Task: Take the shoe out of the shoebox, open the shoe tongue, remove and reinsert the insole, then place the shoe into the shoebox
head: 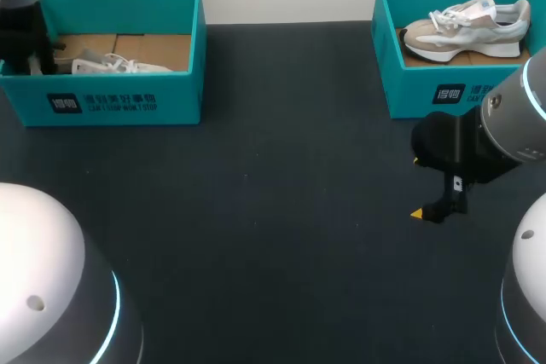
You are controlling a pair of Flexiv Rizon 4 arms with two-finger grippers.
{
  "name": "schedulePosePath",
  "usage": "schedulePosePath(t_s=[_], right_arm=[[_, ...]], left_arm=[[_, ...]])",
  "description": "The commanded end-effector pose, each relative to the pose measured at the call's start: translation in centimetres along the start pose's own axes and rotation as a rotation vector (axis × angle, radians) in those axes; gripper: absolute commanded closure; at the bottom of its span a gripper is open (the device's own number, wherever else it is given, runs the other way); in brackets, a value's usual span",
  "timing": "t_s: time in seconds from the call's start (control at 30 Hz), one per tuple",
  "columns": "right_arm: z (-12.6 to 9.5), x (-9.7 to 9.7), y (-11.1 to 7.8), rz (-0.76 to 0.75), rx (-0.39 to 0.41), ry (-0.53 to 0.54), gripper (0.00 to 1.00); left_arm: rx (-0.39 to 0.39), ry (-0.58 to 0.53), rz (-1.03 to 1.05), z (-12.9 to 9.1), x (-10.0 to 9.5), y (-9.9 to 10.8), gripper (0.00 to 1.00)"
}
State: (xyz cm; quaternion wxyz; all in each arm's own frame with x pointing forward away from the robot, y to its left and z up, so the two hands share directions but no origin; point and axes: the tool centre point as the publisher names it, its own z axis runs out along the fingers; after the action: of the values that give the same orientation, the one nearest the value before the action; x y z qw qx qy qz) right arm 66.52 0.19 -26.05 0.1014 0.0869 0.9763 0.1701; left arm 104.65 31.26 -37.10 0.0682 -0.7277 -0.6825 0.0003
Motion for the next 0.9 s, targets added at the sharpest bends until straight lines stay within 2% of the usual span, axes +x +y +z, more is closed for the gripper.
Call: schedulePosePath(t_s=[0.03,0.3,0.5,0.9], right_arm=[[0.1,0.2,0.0,0.0,0.0,-0.004,0.0],[0.1,0.2,0.0,0.0,0.0,-0.004,0.0],[0.1,0.2,0.0,0.0,0.0,-0.004,0.0],[0.1,0.2,0.0,0.0,0.0,-0.004,0.0]], left_arm=[[0.005,-0.003,0.006,-0.8,0.6,-0.4,0.62],[0.004,-0.007,0.007,-2.4,0.6,-0.8,0.56],[0.026,0.005,0.02,-2.1,0.0,-0.8,0.53],[0.037,-0.002,0.039,-3.3,-1.0,-2.1,0.54]])
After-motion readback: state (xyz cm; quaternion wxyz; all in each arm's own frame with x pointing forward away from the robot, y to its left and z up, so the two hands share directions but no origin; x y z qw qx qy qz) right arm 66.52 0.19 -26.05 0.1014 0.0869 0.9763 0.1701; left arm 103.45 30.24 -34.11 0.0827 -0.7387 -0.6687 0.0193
